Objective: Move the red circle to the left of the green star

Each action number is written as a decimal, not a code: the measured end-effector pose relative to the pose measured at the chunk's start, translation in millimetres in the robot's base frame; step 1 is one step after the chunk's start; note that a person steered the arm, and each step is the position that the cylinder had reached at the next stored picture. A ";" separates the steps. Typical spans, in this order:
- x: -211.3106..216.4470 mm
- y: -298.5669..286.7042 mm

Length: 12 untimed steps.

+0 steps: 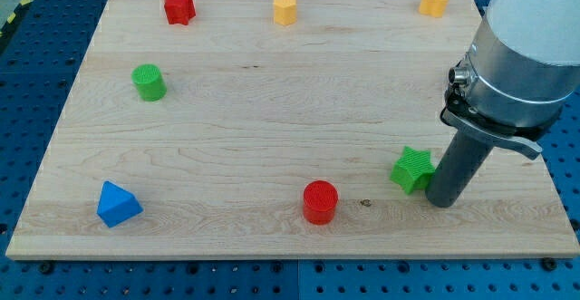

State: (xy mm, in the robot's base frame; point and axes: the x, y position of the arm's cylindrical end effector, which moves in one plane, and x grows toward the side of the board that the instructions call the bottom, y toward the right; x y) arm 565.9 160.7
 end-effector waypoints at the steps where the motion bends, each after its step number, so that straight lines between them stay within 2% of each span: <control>1: 0.6 -0.1; 2: 30.2 -2.7; 4: 37.1 -108.5; 5: 51.8 -134.0; 6: 33.5 -130.0; 7: 17.6 -100.7; 8: 22.6 -106.7; 9: 34.3 -148.7; 10: 8.4 -163.6; 12: 19.4 -137.7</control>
State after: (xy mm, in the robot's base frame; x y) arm 585.3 22.9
